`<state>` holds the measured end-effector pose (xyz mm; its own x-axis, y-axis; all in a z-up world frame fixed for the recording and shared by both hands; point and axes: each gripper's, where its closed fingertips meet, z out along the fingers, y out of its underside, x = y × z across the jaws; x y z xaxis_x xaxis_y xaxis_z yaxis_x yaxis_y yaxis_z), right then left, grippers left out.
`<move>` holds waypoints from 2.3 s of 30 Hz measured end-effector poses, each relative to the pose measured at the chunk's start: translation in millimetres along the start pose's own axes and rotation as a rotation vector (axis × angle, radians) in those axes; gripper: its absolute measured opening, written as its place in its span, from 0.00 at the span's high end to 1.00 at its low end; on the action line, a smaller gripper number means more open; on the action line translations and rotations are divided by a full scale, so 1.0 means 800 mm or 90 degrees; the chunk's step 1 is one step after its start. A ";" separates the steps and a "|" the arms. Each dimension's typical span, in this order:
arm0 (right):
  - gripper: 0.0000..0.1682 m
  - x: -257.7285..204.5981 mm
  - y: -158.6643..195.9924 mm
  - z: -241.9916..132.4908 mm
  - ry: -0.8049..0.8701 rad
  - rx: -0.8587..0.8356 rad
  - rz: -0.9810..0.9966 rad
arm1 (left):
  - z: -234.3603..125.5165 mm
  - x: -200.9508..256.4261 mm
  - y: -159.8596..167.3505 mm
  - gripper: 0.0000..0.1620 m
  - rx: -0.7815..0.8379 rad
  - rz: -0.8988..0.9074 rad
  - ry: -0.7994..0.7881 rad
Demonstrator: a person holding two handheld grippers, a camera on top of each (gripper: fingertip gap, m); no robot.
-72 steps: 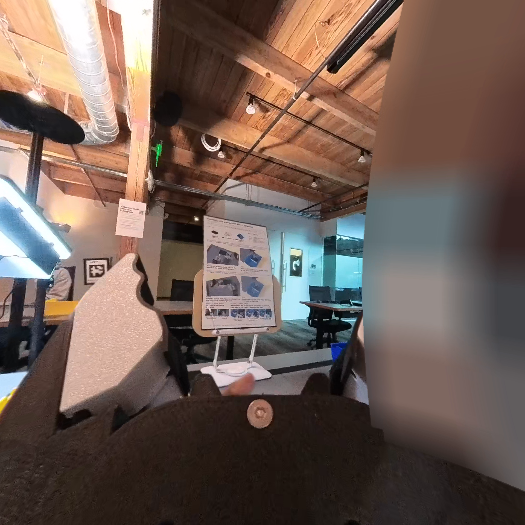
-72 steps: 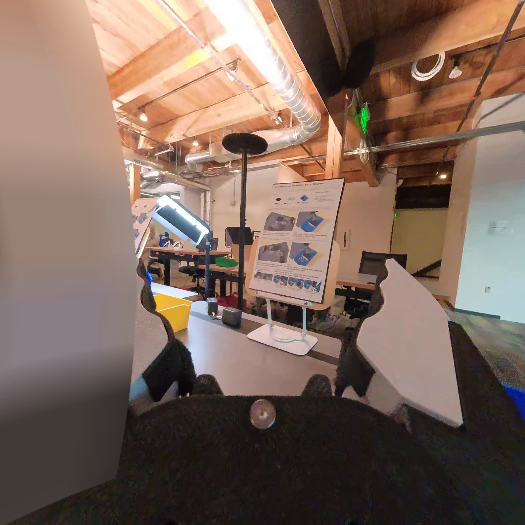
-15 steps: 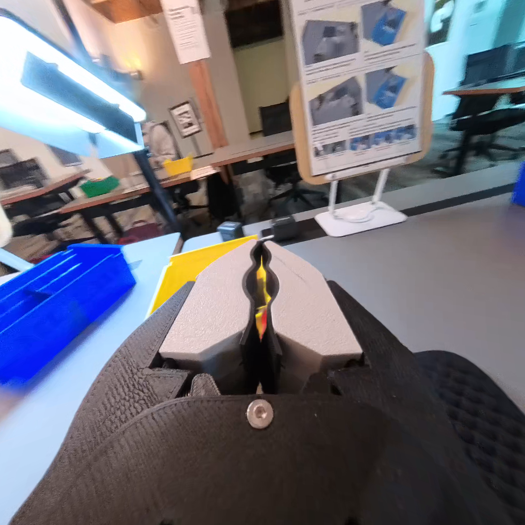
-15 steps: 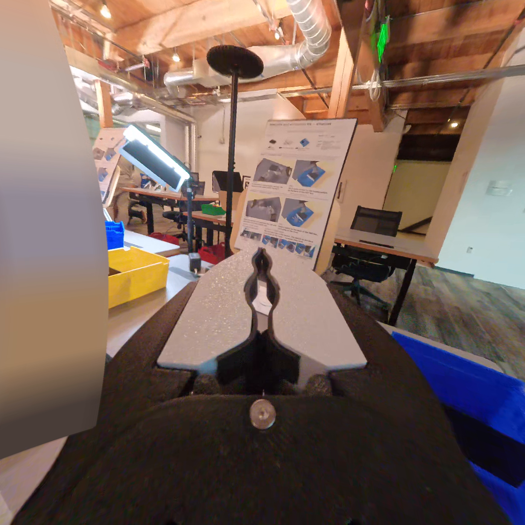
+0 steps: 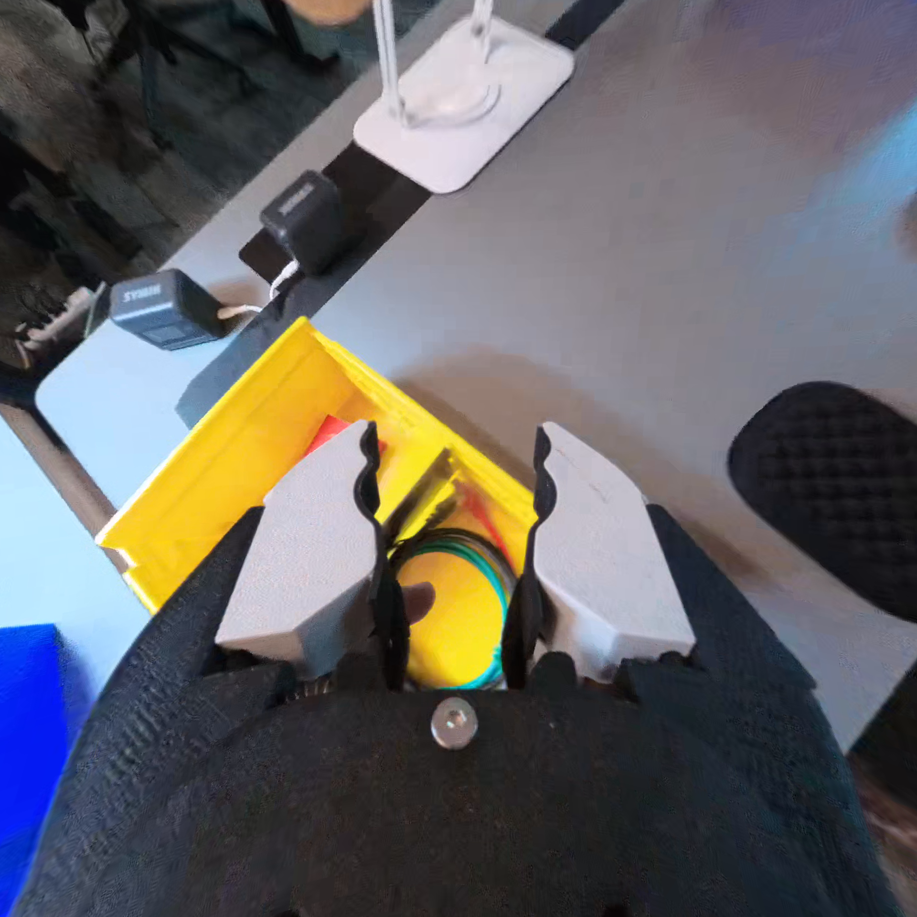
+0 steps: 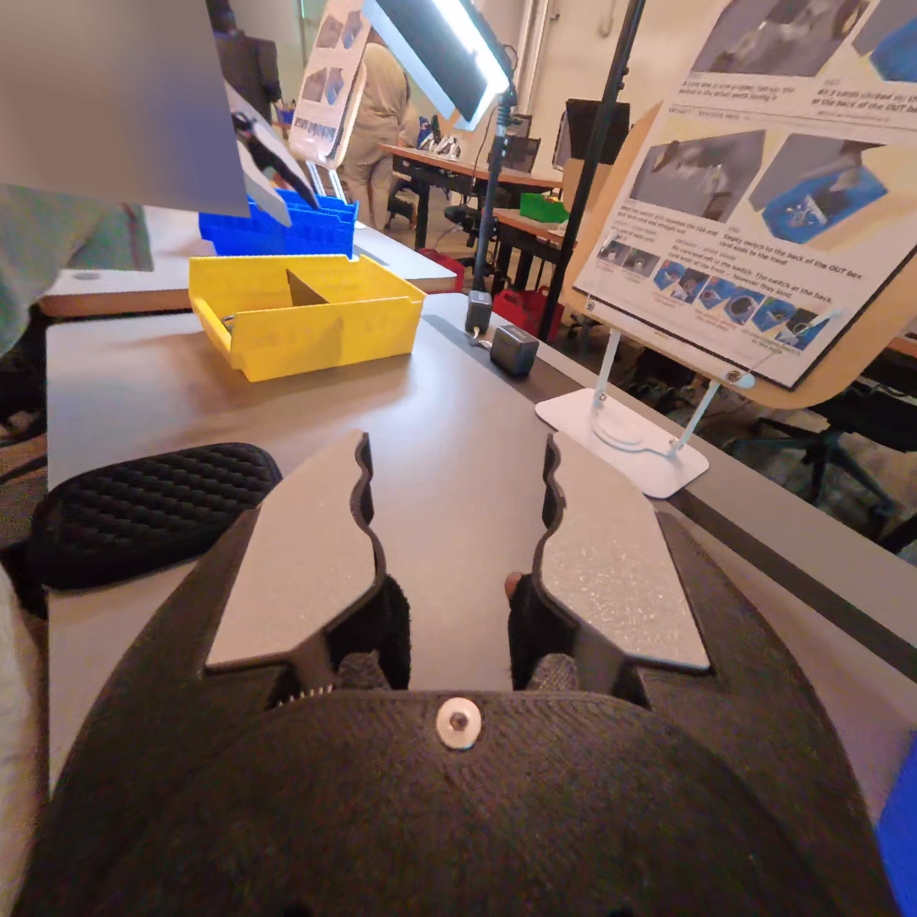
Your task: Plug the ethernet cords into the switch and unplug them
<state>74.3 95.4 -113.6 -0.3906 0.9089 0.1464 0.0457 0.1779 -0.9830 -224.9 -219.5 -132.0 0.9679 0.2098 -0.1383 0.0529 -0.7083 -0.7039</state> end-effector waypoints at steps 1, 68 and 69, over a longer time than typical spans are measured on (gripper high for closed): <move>0.60 0.000 -0.001 0.002 -0.006 0.009 0.007 | 0.016 -0.028 0.006 0.64 -0.037 0.018 -0.007; 0.69 -0.128 -0.018 0.105 -0.186 0.032 0.206 | 0.107 0.332 -0.132 0.60 0.423 0.231 -0.204; 0.70 -0.127 -0.013 0.108 -0.183 0.016 0.206 | 0.109 0.337 -0.131 0.60 0.423 0.232 -0.193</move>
<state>34.2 -31.5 -128.2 -0.5994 0.7740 -0.2039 0.1874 -0.1120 -0.9759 9.1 -29.6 -156.3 0.7830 0.2842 -0.5533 -0.5010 -0.2391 -0.8318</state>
